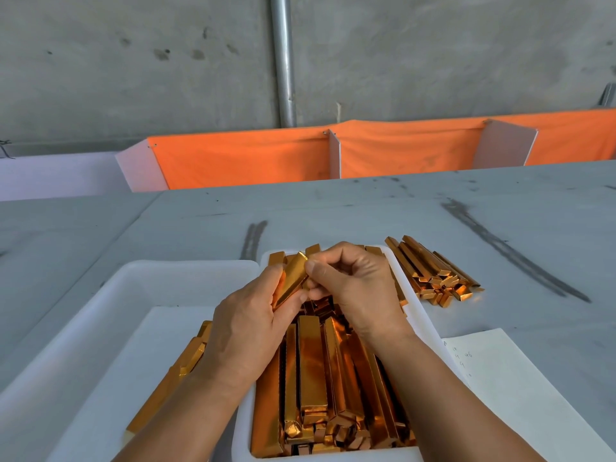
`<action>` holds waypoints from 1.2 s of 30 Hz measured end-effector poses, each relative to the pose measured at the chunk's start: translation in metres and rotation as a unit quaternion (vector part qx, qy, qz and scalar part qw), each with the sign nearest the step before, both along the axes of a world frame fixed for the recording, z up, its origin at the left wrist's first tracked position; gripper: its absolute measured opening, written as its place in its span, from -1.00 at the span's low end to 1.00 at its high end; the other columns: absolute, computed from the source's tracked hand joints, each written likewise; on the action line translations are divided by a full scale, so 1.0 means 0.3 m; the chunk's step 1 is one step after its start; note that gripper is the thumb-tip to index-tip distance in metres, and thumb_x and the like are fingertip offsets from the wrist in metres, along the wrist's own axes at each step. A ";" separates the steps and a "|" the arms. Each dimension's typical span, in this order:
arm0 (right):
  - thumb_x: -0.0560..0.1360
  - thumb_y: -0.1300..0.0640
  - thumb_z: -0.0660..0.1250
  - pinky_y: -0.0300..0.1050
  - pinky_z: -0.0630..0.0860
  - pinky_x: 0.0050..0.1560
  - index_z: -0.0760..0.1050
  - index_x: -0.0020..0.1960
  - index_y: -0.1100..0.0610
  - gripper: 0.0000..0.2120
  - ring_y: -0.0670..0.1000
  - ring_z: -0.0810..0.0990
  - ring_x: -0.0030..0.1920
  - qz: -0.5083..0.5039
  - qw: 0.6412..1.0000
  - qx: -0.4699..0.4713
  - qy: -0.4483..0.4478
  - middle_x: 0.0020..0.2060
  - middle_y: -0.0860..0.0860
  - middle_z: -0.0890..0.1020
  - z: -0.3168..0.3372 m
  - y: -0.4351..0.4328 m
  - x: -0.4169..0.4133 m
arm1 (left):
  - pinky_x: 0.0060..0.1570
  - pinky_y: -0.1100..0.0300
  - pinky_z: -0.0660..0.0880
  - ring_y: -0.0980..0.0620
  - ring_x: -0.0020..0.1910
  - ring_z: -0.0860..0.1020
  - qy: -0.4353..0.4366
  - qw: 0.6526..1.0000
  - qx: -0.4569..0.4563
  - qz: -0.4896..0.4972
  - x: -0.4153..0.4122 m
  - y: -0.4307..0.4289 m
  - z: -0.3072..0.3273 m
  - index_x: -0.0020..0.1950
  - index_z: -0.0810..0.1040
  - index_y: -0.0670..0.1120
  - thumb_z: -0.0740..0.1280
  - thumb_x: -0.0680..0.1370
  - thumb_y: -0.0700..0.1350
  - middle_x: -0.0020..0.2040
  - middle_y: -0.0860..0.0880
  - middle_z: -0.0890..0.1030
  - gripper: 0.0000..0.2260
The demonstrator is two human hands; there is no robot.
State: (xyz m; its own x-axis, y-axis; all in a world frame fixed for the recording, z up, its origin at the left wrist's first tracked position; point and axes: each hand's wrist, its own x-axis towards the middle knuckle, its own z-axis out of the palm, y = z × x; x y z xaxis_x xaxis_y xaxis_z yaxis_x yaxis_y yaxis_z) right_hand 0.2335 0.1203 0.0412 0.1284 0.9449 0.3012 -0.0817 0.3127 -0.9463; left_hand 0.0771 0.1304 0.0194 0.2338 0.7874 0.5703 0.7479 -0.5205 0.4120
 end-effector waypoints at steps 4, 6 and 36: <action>0.52 0.32 0.40 -0.10 0.67 -0.18 0.62 -0.12 0.23 -0.94 0.08 0.67 -0.34 0.016 1.000 -0.002 -0.001 -0.32 0.17 0.68 0.003 0.000 -0.002 | -0.42 0.38 0.32 0.16 -0.44 0.46 -0.004 1.000 -0.002 0.000 -0.002 0.002 0.000 0.12 0.50 -0.01 0.32 0.51 0.17 -0.38 0.19 0.40 -0.69; 0.52 0.31 0.40 -0.18 0.64 -0.25 0.59 -0.10 0.20 -0.95 0.02 0.65 -0.37 0.022 1.000 -0.012 0.006 -0.33 0.11 0.67 0.005 0.001 -0.003 | -0.41 0.40 0.31 0.17 -0.44 0.46 -0.004 1.000 -0.002 -0.010 0.001 0.000 0.002 0.10 0.50 0.01 0.25 0.51 0.21 -0.38 0.19 0.41 -0.68; 0.60 0.13 0.32 -0.26 0.48 -0.45 0.57 0.00 0.12 -0.92 -0.07 0.50 -0.54 -0.058 0.988 -0.139 0.042 -0.44 0.04 0.62 0.002 0.027 0.039 | -0.13 0.33 0.56 0.11 0.00 0.65 -0.412 0.877 -0.180 -0.171 -0.022 0.005 0.057 0.11 0.62 0.14 0.55 0.31 -0.14 -0.02 0.08 0.68 -0.59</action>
